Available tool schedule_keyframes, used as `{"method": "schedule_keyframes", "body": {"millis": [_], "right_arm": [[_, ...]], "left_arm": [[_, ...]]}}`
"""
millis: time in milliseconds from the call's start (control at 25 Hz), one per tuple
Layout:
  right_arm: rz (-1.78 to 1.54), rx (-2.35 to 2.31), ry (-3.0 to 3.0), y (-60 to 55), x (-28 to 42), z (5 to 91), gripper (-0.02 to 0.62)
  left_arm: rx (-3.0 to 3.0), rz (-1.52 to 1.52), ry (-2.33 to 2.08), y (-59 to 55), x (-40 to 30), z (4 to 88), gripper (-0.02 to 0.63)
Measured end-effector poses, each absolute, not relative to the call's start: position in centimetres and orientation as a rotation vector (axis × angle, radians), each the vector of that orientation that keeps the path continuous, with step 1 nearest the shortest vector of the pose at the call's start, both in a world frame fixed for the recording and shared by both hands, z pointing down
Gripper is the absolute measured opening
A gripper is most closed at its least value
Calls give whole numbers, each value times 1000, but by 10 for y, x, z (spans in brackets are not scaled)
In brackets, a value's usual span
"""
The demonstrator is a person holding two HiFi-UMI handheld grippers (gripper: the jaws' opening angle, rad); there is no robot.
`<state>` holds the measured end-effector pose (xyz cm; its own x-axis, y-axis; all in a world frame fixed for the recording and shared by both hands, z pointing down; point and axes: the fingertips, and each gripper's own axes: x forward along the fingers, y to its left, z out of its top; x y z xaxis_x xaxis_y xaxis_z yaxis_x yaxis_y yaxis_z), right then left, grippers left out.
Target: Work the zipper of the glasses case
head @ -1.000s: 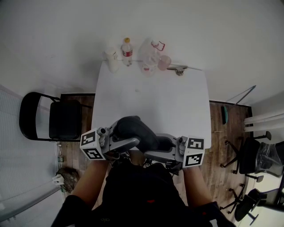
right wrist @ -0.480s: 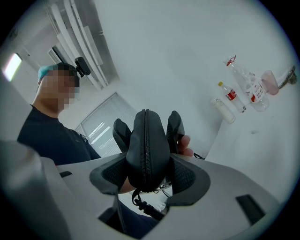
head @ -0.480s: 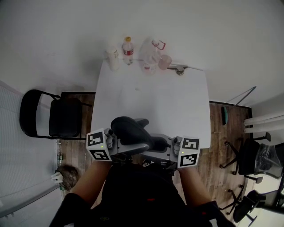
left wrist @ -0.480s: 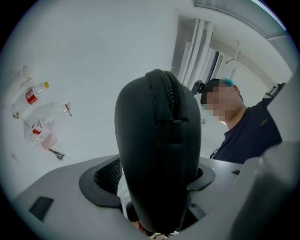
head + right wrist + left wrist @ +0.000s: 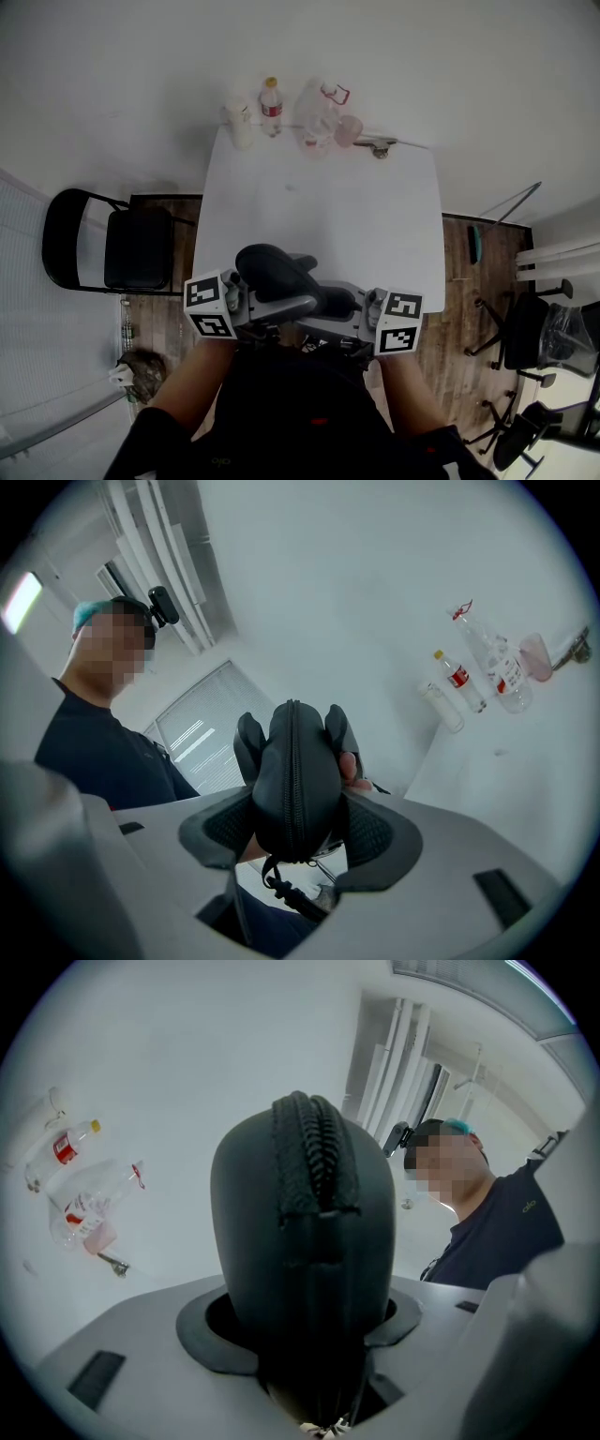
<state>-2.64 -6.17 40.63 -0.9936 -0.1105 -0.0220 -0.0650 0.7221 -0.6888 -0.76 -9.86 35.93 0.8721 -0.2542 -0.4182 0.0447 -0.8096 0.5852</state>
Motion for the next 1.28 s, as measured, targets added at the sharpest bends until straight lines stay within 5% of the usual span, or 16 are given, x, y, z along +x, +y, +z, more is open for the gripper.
{"method": "schedule_keyframes", "body": {"millis": [480,880,1280], "right_arm": [[-791,-561,2801,-98,26,390,265],[-334,-838,2933,-85,1,388,132],[-14,-970,2928,-99,-17,361,94]], "left_arm": [[2198,-779,-515,-169,-56,347,276],[2174,-835,-609,-180,-51,300,275],[2108,-877,-630,-189,-40,294,275]]}}
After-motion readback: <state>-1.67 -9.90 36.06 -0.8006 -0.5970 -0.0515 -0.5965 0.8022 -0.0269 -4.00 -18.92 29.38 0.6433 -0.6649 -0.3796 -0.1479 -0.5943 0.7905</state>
